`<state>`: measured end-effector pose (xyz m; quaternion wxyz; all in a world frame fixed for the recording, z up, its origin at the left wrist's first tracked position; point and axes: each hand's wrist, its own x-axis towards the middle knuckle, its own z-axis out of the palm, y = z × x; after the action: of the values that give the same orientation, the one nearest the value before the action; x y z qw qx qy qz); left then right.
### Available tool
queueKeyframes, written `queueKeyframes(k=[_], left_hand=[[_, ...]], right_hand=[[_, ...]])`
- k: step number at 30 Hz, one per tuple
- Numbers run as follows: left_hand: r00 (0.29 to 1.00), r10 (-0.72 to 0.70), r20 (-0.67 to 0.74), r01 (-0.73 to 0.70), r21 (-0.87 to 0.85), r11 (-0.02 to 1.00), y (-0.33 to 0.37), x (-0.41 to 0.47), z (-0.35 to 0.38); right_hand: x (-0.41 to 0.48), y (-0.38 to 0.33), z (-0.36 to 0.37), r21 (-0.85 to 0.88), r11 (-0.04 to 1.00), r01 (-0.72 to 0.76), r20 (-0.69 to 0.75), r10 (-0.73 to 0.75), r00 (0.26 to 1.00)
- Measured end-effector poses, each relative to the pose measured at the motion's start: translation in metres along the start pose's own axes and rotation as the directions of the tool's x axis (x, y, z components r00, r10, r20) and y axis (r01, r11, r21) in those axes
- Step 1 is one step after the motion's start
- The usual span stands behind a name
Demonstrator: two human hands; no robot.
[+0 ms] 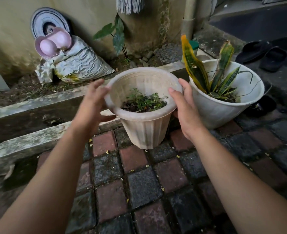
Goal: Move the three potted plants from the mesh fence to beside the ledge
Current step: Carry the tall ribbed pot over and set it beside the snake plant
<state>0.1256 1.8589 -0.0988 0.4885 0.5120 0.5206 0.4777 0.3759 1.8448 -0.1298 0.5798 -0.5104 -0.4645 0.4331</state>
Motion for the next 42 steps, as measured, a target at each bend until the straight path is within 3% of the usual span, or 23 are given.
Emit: queueKeyframes(k=[4, 8, 13, 17, 22, 27, 32, 35, 42], left_hand=[[0.996, 0.070, -0.053, -0.050, 0.314, 0.948, 0.000, -0.002, 0.037], [0.990, 0.119, -0.082, -0.079, 0.380, 0.922, -0.001, 0.008, 0.027], [0.996, 0.087, 0.002, -0.083, 0.304, 0.949, -0.004, 0.021, 0.007], [0.998, 0.065, -0.010, -0.059, 0.312, 0.948, -0.006, 0.015, -0.002], [0.999, 0.013, -0.041, 0.002, 0.343, 0.939, -0.006, 0.016, 0.001], [0.998, 0.009, -0.060, 0.004, 0.221, 0.975, -0.005, 0.015, 0.008], [0.991, 0.046, -0.126, -0.024, 0.170, 0.985, -0.011, 0.013, 0.012], [0.981, -0.005, -0.192, 0.016, 0.056, 0.998, -0.012, 0.016, 0.018], [0.988, -0.033, -0.150, 0.035, 0.010, 0.999, -0.014, 0.017, 0.016]], right_hand=[[0.003, 0.006, 0.012, -0.056, 0.998, 0.025, -0.079, -0.030, 0.996], [-0.008, 0.011, 0.024, -0.051, 0.998, 0.034, -0.121, -0.040, 0.992], [-0.022, 0.010, 0.043, -0.030, 0.998, 0.060, -0.199, -0.065, 0.978], [-0.036, 0.014, 0.052, 0.000, 0.997, 0.081, -0.277, -0.078, 0.958], [-0.027, 0.004, 0.029, -0.067, 0.997, -0.024, -0.217, 0.009, 0.976], [-0.004, -0.011, 0.005, -0.157, 0.982, -0.103, -0.034, 0.099, 0.995], [-0.011, -0.009, 0.013, -0.186, 0.980, -0.070, -0.074, 0.057, 0.996], [-0.012, -0.010, 0.016, -0.170, 0.982, -0.082, -0.092, 0.067, 0.993], [-0.009, -0.005, 0.020, -0.141, 0.989, -0.051, -0.119, 0.034, 0.992]])
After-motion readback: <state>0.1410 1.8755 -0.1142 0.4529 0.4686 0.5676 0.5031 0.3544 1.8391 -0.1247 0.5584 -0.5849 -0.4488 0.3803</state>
